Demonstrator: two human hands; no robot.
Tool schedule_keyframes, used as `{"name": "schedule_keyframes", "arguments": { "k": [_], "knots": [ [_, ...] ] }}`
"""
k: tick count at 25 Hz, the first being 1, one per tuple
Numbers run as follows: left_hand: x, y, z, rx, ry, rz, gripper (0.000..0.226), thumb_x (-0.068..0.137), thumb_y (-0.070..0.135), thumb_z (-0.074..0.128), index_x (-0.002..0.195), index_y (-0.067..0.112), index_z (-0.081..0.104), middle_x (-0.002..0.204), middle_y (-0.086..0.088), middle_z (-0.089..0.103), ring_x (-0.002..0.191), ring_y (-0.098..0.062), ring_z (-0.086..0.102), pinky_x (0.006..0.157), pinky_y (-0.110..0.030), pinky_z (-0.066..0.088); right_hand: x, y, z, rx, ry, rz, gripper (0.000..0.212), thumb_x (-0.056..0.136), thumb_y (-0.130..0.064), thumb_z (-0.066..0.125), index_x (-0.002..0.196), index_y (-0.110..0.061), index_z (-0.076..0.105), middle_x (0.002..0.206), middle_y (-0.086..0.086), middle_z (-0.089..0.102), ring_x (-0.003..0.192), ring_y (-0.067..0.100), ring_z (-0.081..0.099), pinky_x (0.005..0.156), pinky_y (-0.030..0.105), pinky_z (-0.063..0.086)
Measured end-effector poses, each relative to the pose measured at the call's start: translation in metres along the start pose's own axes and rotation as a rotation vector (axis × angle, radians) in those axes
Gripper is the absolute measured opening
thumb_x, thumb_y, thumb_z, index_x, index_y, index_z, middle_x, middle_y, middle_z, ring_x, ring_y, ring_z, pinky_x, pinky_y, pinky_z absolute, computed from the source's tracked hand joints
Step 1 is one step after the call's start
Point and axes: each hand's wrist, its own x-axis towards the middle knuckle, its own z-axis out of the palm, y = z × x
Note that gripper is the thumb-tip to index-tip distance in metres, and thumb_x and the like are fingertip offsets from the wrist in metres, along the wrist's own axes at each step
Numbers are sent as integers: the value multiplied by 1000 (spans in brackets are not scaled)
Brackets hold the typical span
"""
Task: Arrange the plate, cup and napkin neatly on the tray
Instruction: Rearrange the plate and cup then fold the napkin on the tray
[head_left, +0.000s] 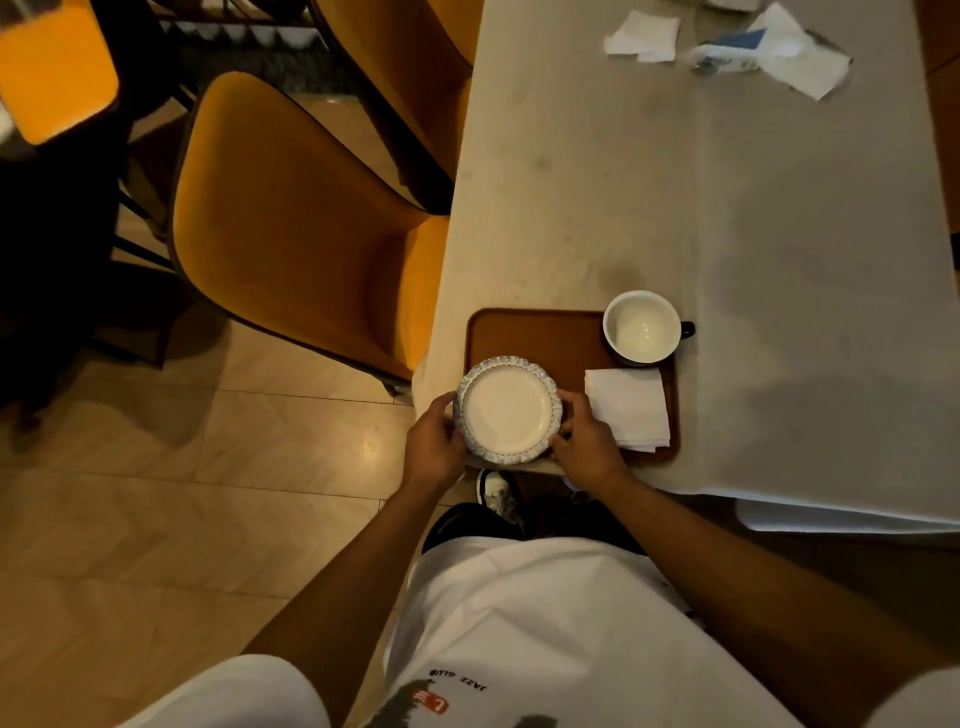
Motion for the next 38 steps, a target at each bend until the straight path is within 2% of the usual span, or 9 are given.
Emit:
{"name": "schedule_keyframes", "arguments": {
  "k": [8, 12, 15, 22, 25, 27, 32, 36, 38],
  "knots": [
    [2, -3, 0, 17, -30, -17, 50, 88, 10, 59, 137, 19, 53, 87, 0, 66, 83, -20, 64, 74, -30, 50, -2, 0, -2, 7, 6, -12, 57, 88, -8, 60, 135, -30, 37, 90, 10, 68, 77, 26, 68, 76, 48, 57],
    [12, -2, -1, 66, 29, -6, 45, 87, 13, 62, 132, 11, 58, 111, -15, 64, 98, -29, 64, 80, -36, 52, -5, -6, -10, -65, 19, -38, 56, 89, -12, 59, 139, -27, 38, 107, 13, 67, 96, 30, 64, 84, 41, 53],
    [25, 8, 0, 100, 115, -20, 39, 90, 17, 62, 128, 11, 59, 130, -17, 54, 112, -31, 58, 95, -47, 52, -9, -10, -23, -91, 217, -126, 44, 91, -16, 55, 134, -24, 47, 123, 10, 57, 106, 26, 58, 94, 42, 50],
    [80, 108, 63, -124, -149, 58, 14, 94, 9, 58, 103, 12, 68, 99, -10, 70, 79, -18, 66, 69, -33, 55, 41, 15, -111, 62, 650, 32, 42, 89, -19, 61, 127, -22, 44, 132, 8, 41, 99, 16, 53, 76, 27, 45],
    [100, 140, 95, -235, -272, -88, 30, 96, 14, 60, 126, 10, 59, 111, -7, 64, 87, -17, 65, 64, -29, 59, 64, 26, -135, 136, 593, 155, 46, 92, -26, 52, 137, -25, 40, 136, 4, 34, 96, 12, 47, 79, 27, 44],
    [110, 153, 110, -303, -324, -160, 40, 96, 13, 59, 135, 11, 52, 117, -7, 62, 98, -24, 66, 73, -40, 62, 74, 32, -142, 168, 507, 160, 44, 94, -25, 50, 138, -25, 46, 138, 3, 32, 98, 13, 48, 85, 24, 43],
    [120, 158, 123, -362, -328, -235, 26, 95, 6, 57, 119, 14, 61, 121, -18, 64, 100, -37, 68, 74, -47, 63, 83, 34, -145, 237, 419, 74, 39, 91, -15, 51, 128, -27, 59, 132, 0, 36, 104, 8, 48, 82, 3, 37],
    [120, 157, 123, -330, -309, -175, 22, 95, 5, 56, 114, 13, 63, 119, -20, 65, 105, -38, 65, 83, -53, 60, 84, 31, -143, 228, 406, 56, 35, 92, -14, 50, 124, -23, 62, 129, 2, 41, 108, 11, 49, 96, 26, 46],
    [119, 158, 122, -355, -311, -187, 20, 96, 6, 57, 113, 13, 63, 117, -18, 65, 103, -35, 66, 73, -44, 64, 84, 28, -143, 230, 422, 56, 35, 92, -13, 49, 123, -22, 63, 129, 3, 42, 106, 11, 48, 95, 27, 46]
  ]
}}
